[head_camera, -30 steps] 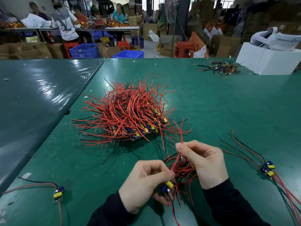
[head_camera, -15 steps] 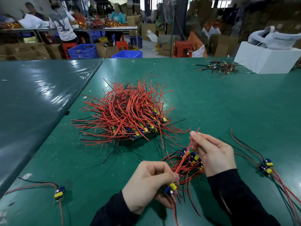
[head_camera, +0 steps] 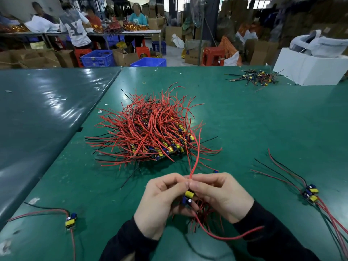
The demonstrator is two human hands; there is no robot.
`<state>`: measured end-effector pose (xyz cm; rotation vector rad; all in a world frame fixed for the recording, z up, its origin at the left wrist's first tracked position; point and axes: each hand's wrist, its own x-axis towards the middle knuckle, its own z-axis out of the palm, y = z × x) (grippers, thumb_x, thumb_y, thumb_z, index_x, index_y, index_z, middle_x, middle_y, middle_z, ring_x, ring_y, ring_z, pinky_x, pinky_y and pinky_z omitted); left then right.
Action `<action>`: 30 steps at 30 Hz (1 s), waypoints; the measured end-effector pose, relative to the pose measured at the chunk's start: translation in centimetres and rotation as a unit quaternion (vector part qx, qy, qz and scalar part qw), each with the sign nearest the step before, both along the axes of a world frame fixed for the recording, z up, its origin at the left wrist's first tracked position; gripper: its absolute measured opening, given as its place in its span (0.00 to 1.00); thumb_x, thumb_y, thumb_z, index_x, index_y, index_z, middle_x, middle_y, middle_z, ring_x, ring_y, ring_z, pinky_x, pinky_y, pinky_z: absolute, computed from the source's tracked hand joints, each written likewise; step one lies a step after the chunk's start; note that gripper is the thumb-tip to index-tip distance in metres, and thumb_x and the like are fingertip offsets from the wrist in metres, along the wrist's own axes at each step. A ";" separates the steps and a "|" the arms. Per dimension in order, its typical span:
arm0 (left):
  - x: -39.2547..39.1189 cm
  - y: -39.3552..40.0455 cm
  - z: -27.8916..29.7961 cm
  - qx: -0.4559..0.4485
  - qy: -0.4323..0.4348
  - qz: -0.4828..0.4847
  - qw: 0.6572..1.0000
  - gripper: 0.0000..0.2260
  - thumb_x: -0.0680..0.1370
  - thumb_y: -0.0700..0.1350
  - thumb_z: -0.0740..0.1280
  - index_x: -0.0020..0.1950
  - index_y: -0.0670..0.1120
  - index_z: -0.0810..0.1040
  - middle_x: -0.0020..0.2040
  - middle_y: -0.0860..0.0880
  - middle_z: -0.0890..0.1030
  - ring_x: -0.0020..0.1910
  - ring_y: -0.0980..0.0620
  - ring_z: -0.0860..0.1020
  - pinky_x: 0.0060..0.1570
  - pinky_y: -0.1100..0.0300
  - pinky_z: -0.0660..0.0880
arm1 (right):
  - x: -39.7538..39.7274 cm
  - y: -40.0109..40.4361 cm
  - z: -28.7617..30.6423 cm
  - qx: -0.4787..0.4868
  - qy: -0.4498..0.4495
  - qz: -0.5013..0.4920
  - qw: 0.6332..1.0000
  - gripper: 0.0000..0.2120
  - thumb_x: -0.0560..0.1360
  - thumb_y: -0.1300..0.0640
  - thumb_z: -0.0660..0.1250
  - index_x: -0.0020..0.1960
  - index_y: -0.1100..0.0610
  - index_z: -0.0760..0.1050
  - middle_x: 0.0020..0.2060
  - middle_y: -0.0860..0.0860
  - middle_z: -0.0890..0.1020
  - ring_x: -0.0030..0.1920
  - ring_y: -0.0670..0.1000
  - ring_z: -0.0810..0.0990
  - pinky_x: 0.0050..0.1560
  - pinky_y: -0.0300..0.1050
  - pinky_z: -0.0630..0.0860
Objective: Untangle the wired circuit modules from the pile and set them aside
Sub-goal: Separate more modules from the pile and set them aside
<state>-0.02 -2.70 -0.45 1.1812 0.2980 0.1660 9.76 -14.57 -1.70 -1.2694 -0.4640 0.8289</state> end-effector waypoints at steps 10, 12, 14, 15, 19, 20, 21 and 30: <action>0.0 -0.7 -0.3 0.028 -0.012 -0.007 1.000 0.05 0.67 0.41 0.71 0.31 0.42 0.79 0.27 0.41 0.77 0.22 0.48 0.77 0.21 0.63 0.73 | -0.6 0.5 0.2 0.054 0.101 -0.128 0.985 0.06 0.56 0.60 0.73 0.31 0.62 0.83 0.27 0.53 0.81 0.27 0.46 0.77 0.28 0.37 0.75; -0.1 -1.0 -0.5 0.053 -0.009 -0.021 0.998 0.08 0.68 0.41 0.75 0.31 0.42 0.79 0.28 0.41 0.77 0.22 0.47 0.77 0.21 0.63 0.73 | 0.5 0.1 0.7 0.074 0.117 -0.200 0.970 0.04 0.58 0.62 0.70 0.30 0.61 0.83 0.27 0.52 0.82 0.26 0.43 0.75 0.27 0.32 0.72; -0.1 -1.4 -0.5 0.070 -0.006 -0.034 0.997 0.07 0.67 0.41 0.74 0.31 0.42 0.80 0.28 0.41 0.77 0.23 0.47 0.77 0.22 0.62 0.74 | 1.9 -0.6 1.0 0.094 0.118 -0.255 0.955 0.04 0.60 0.63 0.69 0.30 0.61 0.83 0.27 0.51 0.82 0.26 0.42 0.75 0.28 0.30 0.70; 0.0 -1.5 -0.4 0.076 -0.006 -0.040 0.996 0.07 0.67 0.41 0.74 0.31 0.42 0.79 0.28 0.41 0.77 0.23 0.47 0.77 0.22 0.62 0.74 | 2.5 -1.0 0.9 0.098 0.119 -0.270 0.950 0.04 0.60 0.63 0.69 0.30 0.61 0.83 0.27 0.51 0.82 0.26 0.41 0.75 0.28 0.30 0.70; -0.1 -1.3 -0.3 0.074 -0.003 -0.047 0.996 0.07 0.67 0.40 0.75 0.31 0.42 0.80 0.28 0.40 0.78 0.23 0.47 0.78 0.22 0.62 0.74 | 3.4 -1.7 1.1 0.110 0.125 -0.295 0.941 0.04 0.61 0.60 0.70 0.31 0.61 0.83 0.27 0.49 0.81 0.26 0.41 0.75 0.28 0.29 0.71; -0.2 -1.2 -0.2 0.068 -0.002 -0.049 0.996 0.06 0.67 0.40 0.73 0.31 0.42 0.80 0.28 0.41 0.78 0.23 0.47 0.78 0.22 0.62 0.74 | 4.0 -2.1 1.3 0.134 0.137 -0.308 0.932 0.04 0.63 0.60 0.70 0.33 0.60 0.82 0.27 0.48 0.81 0.26 0.40 0.75 0.28 0.29 0.71; -0.4 -0.9 -0.2 0.065 0.002 -0.054 0.996 0.05 0.66 0.41 0.71 0.31 0.43 0.80 0.28 0.41 0.78 0.22 0.47 0.78 0.21 0.63 0.74 | 4.7 -2.8 1.7 0.166 0.155 -0.335 0.914 0.03 0.66 0.59 0.69 0.35 0.58 0.81 0.26 0.47 0.80 0.26 0.40 0.75 0.28 0.29 0.71; -0.3 0.3 -0.3 0.070 0.051 -0.131 0.988 0.05 0.69 0.41 0.74 0.33 0.44 0.82 0.28 0.47 0.79 0.21 0.54 0.74 0.19 0.66 0.71 | 1.1 -4.1 3.7 -0.027 -0.462 -0.088 0.882 0.13 0.73 0.48 0.67 0.55 0.52 0.79 0.44 0.44 0.84 0.46 0.42 0.81 0.51 0.32 0.73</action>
